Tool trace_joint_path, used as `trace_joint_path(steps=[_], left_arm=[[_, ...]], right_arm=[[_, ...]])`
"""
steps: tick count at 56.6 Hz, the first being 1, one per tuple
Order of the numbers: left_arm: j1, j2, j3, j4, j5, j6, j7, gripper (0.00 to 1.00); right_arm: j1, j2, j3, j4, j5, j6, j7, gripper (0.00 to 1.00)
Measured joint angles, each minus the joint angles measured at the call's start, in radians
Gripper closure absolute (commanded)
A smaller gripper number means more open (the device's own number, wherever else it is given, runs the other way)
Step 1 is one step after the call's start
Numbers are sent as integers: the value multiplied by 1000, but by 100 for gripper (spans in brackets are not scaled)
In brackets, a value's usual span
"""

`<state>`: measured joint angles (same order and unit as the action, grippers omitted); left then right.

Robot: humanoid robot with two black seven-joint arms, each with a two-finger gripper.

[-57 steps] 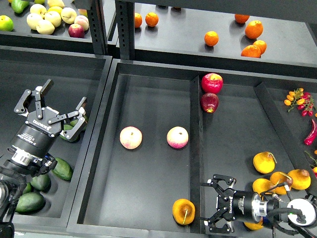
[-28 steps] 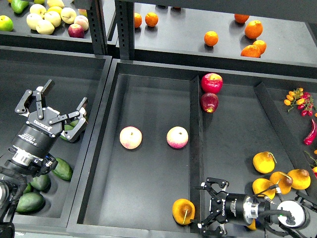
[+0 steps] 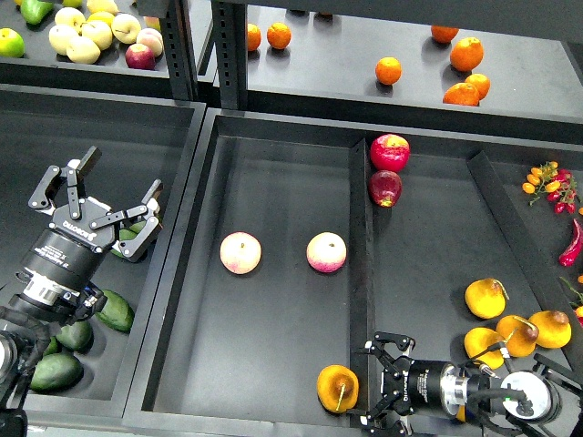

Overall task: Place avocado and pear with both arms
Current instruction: 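Lower the right gripper onto the yellow-orange pear and grasp it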

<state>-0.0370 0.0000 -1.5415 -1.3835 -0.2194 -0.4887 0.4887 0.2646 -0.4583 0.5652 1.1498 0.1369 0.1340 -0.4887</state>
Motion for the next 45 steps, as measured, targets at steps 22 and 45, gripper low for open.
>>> trace_joint_path(steps=[22, 45], left_arm=[[12, 0, 0, 0, -1, 0, 0, 1], [13, 0, 0, 0, -1, 0, 0, 1]], right_arm=[[1, 26, 1, -5, 0, -123, 0, 23], [0, 59, 13, -5, 1, -165, 0, 46]])
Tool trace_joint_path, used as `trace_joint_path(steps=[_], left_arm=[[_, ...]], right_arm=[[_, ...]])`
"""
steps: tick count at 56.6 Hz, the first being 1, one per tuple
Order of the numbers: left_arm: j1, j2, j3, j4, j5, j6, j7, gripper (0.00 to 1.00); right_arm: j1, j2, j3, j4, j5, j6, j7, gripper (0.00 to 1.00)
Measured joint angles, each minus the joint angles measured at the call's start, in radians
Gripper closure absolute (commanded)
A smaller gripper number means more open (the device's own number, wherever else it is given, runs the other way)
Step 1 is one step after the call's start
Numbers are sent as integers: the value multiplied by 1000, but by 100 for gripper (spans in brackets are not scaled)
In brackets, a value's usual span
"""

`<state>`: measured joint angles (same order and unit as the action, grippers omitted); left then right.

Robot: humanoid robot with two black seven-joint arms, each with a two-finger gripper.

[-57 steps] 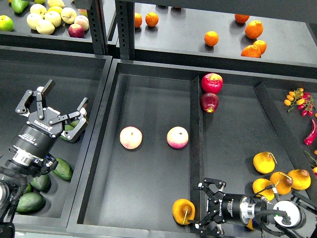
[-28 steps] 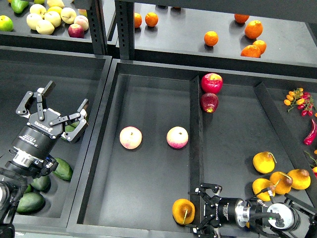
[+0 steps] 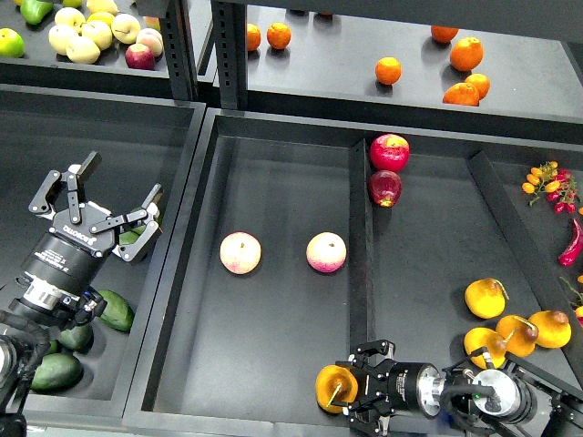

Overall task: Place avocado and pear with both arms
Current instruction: 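Lower the right gripper onto the yellow-orange pear and grasp it, then lift the pear and carry it into the bin with pears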

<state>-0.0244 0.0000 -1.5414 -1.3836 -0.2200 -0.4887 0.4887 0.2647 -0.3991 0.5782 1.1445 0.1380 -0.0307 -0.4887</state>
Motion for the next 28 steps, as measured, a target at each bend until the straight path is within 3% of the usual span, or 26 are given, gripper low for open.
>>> trace_joint_path(steps=[17, 28], left_arm=[[2, 0, 0, 0, 0, 0, 0, 1], [7, 0, 0, 0, 0, 0, 0, 1]], right_arm=[[-3, -1, 2, 0, 4, -3, 0, 64], [-4, -1, 5, 5, 10, -14, 0, 64]])
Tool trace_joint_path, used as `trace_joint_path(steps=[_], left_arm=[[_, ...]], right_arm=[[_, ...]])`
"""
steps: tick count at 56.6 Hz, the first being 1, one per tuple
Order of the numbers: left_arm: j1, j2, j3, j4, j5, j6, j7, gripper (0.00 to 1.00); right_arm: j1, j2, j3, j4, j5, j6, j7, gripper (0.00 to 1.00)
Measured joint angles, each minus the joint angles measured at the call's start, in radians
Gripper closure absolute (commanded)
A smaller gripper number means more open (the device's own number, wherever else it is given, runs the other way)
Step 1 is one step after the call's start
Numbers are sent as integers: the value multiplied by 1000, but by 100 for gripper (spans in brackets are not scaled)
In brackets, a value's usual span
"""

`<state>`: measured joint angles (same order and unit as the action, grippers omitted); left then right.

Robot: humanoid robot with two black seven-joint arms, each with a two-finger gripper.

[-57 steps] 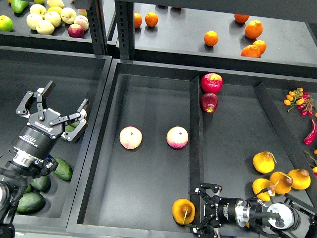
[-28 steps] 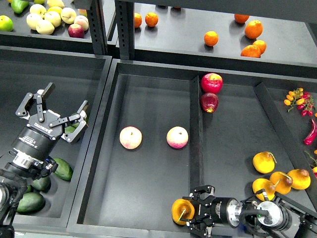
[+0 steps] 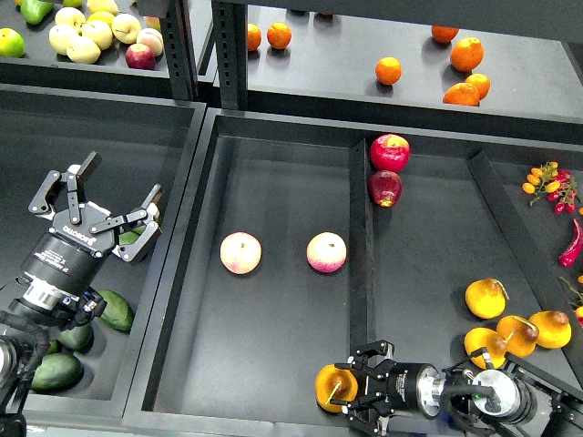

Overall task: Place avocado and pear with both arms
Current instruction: 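Lift the pear and carry it into the bin with pears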

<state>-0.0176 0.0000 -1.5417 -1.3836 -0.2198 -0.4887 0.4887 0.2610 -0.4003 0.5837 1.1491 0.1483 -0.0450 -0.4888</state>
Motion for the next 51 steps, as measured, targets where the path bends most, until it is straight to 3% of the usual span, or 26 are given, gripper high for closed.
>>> trace_joint_path(steps=[34, 51], left_arm=[[4, 0, 2, 0, -1, 0, 0, 1], [10, 0, 6, 0, 0, 0, 0, 1]], right_arm=[[6, -18, 171, 84, 24, -13, 0, 65], [-1, -148, 300, 113, 25, -10, 0, 64]])
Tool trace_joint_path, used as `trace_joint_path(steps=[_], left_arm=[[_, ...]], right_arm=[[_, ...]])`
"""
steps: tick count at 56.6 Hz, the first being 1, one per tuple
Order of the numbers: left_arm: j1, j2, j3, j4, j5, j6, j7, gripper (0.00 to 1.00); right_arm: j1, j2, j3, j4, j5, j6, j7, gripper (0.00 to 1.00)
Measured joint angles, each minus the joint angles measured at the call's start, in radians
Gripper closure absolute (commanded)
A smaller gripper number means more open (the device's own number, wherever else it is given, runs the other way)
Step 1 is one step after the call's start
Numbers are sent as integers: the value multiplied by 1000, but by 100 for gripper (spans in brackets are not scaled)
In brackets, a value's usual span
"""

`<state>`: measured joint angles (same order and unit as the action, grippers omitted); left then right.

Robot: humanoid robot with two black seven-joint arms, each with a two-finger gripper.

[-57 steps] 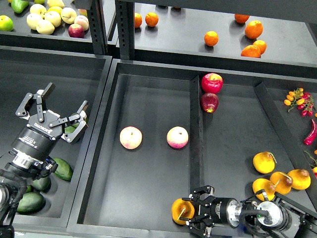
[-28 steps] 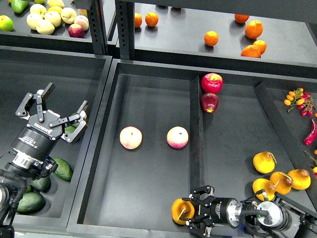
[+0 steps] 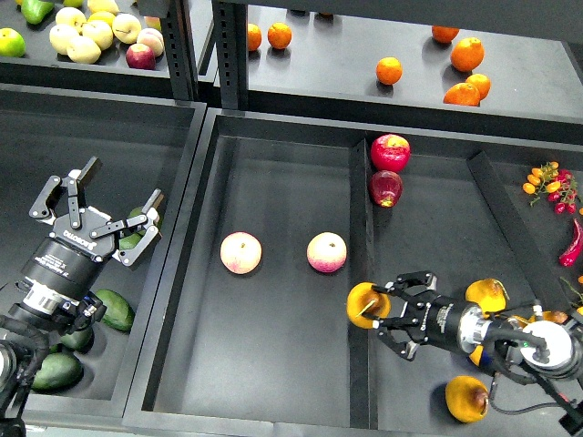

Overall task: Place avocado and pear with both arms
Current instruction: 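Lift the pear and carry it into the bin with pears, then lower the pear beside the other pears and open the right gripper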

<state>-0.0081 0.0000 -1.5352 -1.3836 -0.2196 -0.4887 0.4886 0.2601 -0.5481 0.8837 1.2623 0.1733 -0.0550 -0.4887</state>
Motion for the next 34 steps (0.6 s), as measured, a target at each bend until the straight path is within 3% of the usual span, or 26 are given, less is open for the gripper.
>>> trace_joint_path(steps=[15, 34], left_arm=[[0, 0, 10, 0, 0, 0, 0, 1], [0, 0, 17, 0, 0, 0, 0, 1]], right_arm=[[-36, -111, 13, 3, 4, 19, 0, 64], [-115, -129, -5, 7, -4, 29, 0, 64]])
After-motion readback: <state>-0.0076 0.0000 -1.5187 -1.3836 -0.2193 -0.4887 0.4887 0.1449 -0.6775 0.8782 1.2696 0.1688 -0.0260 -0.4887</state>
